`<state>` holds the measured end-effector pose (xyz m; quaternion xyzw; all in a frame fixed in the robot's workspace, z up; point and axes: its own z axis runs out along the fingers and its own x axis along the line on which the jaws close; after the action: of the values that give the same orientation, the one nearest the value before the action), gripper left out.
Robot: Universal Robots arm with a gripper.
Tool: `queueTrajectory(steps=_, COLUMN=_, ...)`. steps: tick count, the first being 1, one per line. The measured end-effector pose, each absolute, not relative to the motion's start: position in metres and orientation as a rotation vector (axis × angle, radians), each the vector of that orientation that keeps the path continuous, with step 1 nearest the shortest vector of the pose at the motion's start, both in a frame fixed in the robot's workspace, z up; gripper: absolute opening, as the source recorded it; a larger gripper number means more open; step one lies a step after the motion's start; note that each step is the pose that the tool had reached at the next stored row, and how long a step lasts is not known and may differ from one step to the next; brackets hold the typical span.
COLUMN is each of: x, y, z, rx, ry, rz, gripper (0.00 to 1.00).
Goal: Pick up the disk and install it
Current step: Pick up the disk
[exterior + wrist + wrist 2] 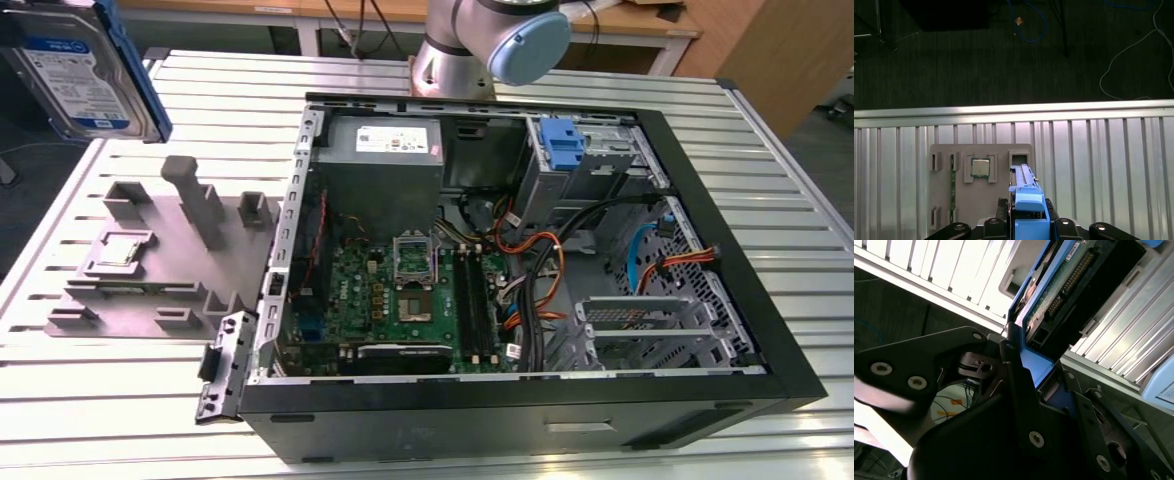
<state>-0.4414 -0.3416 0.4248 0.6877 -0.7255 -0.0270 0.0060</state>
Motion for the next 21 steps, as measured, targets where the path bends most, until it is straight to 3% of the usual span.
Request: queueTrajectory(steps=21, x=-0.441, y=-0.342, z=0.451, rx=2.152, ry=-2.271, rz=-0.084, gripper=0.36)
